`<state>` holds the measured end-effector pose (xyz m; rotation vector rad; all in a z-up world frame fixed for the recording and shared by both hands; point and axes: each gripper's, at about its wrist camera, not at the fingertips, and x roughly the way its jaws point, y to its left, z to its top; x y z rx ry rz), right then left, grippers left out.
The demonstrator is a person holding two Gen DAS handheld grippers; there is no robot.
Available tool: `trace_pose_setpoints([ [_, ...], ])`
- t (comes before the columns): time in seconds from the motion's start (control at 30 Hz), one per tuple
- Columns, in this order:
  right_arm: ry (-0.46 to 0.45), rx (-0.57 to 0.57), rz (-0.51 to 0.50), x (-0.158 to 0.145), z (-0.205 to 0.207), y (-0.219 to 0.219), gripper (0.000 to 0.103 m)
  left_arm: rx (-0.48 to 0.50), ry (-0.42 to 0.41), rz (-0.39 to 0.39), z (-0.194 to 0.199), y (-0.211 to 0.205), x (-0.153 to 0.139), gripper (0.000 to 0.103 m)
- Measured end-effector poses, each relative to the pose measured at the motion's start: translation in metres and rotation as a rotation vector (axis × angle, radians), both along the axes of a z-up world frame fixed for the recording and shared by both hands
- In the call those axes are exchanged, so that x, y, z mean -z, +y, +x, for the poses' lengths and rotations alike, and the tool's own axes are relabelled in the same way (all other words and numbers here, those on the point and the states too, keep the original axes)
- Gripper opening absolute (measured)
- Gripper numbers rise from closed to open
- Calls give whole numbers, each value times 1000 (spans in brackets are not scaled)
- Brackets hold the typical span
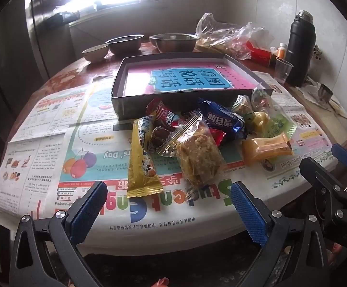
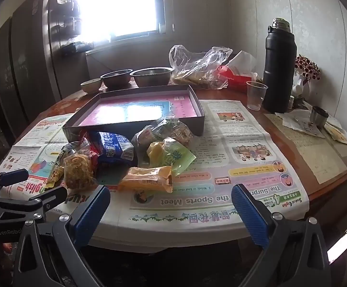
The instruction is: Organize snacks
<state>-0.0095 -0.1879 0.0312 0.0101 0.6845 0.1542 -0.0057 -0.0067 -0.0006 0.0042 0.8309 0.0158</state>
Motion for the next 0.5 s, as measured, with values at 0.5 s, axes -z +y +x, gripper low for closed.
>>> trace_pose_setpoints([
  [0.5, 29, -6, 22, 1, 3, 0, 102, 14, 19, 8, 3, 2, 1, 102],
])
